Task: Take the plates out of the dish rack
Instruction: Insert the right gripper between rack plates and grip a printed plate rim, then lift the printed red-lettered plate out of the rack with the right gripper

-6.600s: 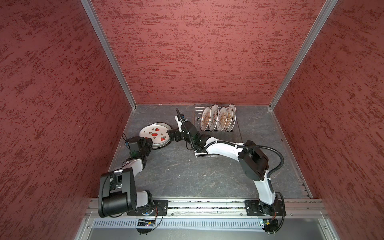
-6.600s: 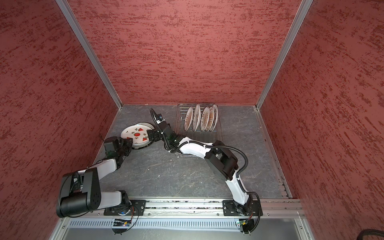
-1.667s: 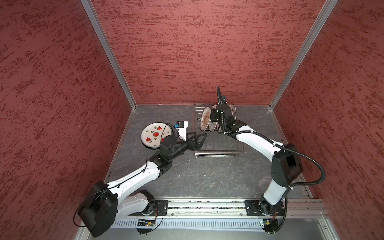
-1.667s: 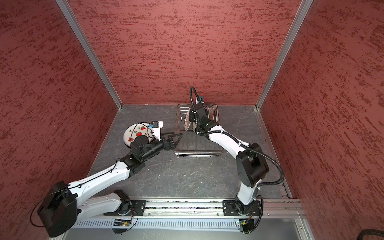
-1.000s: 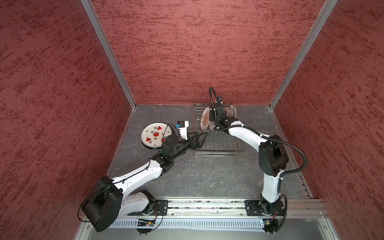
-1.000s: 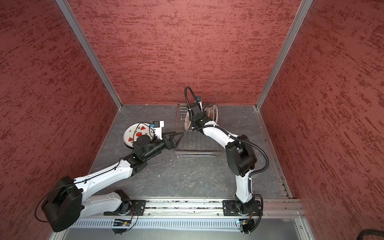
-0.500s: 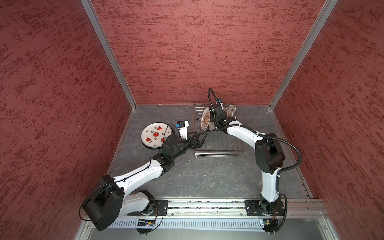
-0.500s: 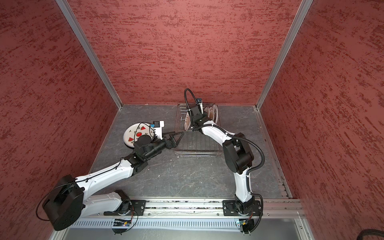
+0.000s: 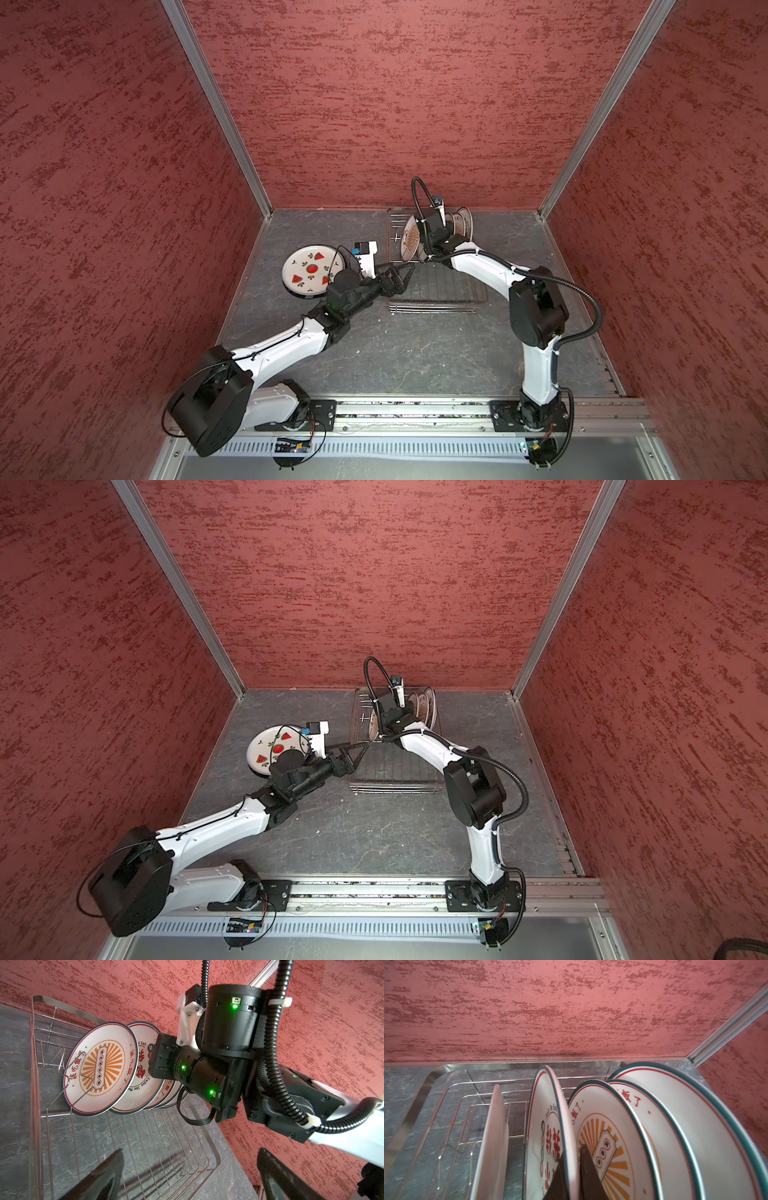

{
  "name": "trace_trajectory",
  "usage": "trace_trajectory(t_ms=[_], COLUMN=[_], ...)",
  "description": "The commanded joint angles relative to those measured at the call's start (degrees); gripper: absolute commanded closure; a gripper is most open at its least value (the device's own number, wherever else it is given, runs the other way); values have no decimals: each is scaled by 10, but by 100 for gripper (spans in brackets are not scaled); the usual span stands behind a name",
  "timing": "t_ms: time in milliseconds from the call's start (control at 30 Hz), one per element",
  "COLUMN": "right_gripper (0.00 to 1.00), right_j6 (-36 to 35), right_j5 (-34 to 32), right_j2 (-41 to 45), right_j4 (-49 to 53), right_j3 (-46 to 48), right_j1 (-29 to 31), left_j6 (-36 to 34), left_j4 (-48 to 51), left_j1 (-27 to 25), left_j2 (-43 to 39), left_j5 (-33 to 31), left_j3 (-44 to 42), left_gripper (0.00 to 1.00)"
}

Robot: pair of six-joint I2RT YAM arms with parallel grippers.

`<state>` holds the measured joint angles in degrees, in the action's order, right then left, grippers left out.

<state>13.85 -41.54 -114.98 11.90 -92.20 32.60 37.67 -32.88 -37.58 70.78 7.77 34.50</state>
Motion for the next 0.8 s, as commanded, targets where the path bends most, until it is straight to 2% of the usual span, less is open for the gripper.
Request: trace_trajectory(t_ms=[0,200,500,767], right_gripper=[93,94,98,100], right_j6=[-23,-41,-90,-145], right_j5=[-41,-64,-142,-172], right_j2=[37,59,98,171], right_j4=[-34,-48,-96,-149], right_j3=[-20,-13,12,66], right_j1=[4,14,39,58], left_j6=[-5,-17,-26,-52], left_j4=[-5,12,27,22], left_j1=[0,1,1,4], left_j2=[-5,-39,-62,-63], left_j5=[-15,-48,-49,15], left_j3=[-4,-19,-27,-22], left_gripper=[1,0,1,0])
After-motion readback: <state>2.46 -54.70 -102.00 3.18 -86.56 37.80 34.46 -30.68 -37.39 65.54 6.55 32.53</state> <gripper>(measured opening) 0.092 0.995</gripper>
